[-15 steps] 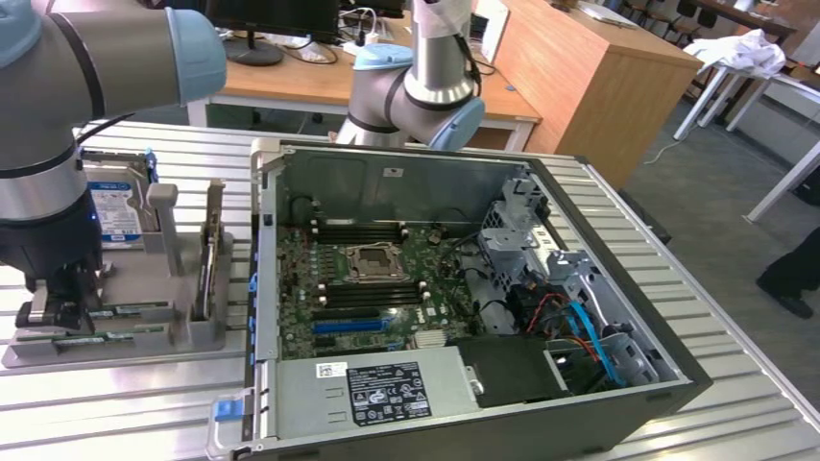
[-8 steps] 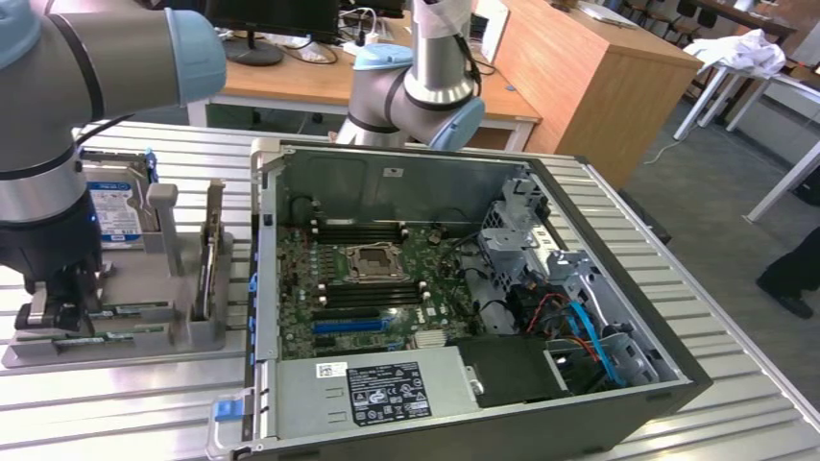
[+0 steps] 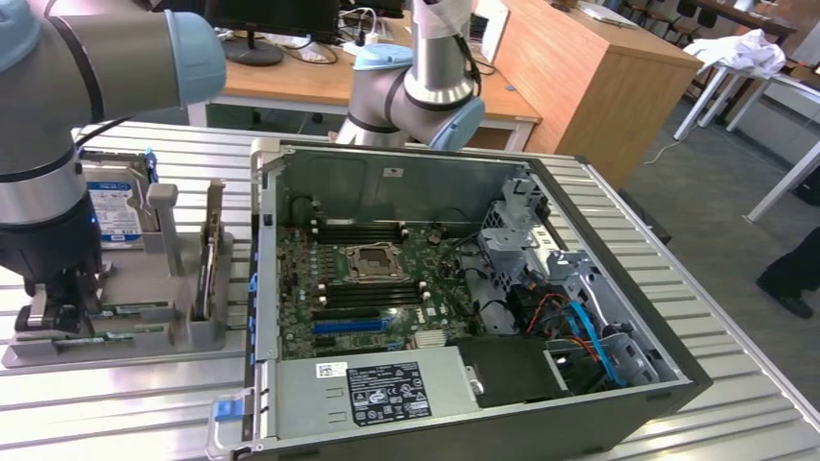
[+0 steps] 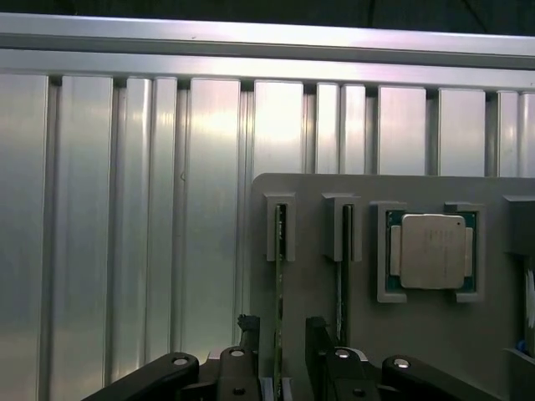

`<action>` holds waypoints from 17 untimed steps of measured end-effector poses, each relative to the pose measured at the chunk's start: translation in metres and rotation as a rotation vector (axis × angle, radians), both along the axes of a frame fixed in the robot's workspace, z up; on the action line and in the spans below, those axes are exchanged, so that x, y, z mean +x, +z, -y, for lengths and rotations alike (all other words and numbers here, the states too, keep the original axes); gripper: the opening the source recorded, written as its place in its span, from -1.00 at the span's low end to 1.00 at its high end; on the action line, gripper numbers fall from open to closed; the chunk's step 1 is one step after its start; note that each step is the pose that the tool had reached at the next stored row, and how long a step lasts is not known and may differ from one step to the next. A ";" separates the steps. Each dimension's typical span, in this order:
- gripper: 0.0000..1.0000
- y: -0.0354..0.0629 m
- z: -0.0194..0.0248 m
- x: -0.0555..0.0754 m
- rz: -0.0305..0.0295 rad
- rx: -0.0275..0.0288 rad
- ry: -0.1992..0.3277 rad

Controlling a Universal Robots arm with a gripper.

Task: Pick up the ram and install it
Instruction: 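Pick up the ram and move it above insertion slot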

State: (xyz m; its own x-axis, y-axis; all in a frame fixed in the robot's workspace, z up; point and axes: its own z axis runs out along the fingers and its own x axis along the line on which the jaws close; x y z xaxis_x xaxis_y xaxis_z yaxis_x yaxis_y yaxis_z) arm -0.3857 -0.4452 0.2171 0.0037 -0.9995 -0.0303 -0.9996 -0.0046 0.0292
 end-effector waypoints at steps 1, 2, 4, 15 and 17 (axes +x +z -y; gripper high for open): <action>-0.29 -0.0009 0.0000 0.000 0.0000 0.0000 0.000; -0.29 -0.0017 0.0000 0.000 0.0000 0.0000 0.000; -0.29 -0.0035 0.0000 0.000 0.0000 0.0000 0.000; -0.29 -0.0112 0.0000 0.000 -0.0001 -0.0001 0.000; -0.29 -0.0112 0.0000 0.000 -0.0002 -0.0001 0.000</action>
